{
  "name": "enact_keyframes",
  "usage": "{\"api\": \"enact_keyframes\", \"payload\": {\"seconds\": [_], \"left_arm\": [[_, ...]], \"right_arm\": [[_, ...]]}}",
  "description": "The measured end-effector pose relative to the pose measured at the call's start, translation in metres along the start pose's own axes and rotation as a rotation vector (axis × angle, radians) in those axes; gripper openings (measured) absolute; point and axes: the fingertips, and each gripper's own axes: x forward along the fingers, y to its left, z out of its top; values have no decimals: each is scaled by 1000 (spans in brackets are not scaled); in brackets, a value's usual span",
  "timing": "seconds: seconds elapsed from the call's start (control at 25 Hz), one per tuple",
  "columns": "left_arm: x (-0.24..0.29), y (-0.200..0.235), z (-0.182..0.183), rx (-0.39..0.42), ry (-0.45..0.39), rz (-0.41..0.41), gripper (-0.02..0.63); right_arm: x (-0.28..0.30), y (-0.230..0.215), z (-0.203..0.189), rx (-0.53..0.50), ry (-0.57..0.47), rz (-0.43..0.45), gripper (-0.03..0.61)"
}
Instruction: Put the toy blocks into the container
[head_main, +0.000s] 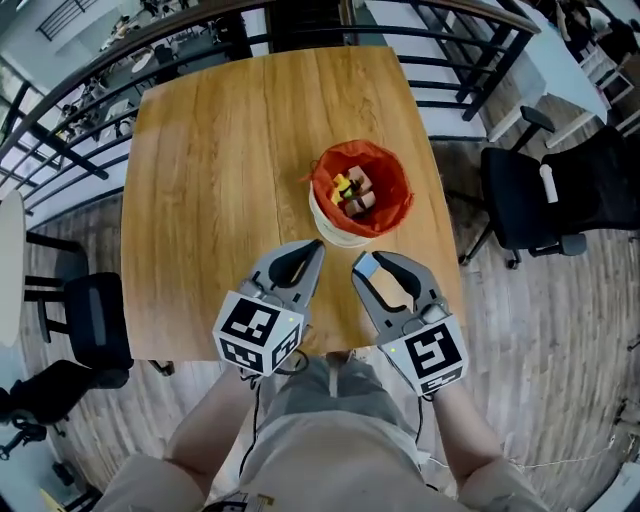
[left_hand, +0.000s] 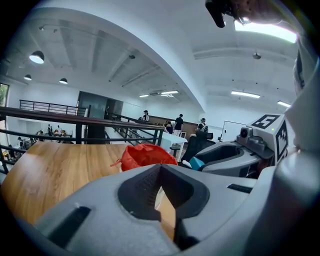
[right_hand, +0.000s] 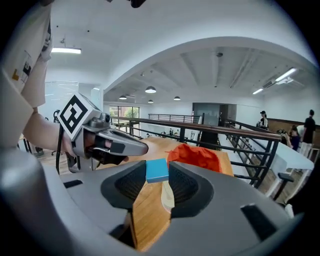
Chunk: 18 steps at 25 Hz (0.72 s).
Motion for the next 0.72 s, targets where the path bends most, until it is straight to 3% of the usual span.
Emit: {"api": "enact_keyframes", "payload": {"seconds": [0.24, 0.72], "left_arm": [[8, -27, 25, 41, -16, -37, 12], [21, -37, 52, 102, -49, -18, 12]], "right_arm": [[-33, -19, 9, 31, -40, -75, 149], [-42, -49, 34, 14, -121, -101, 149]]}}
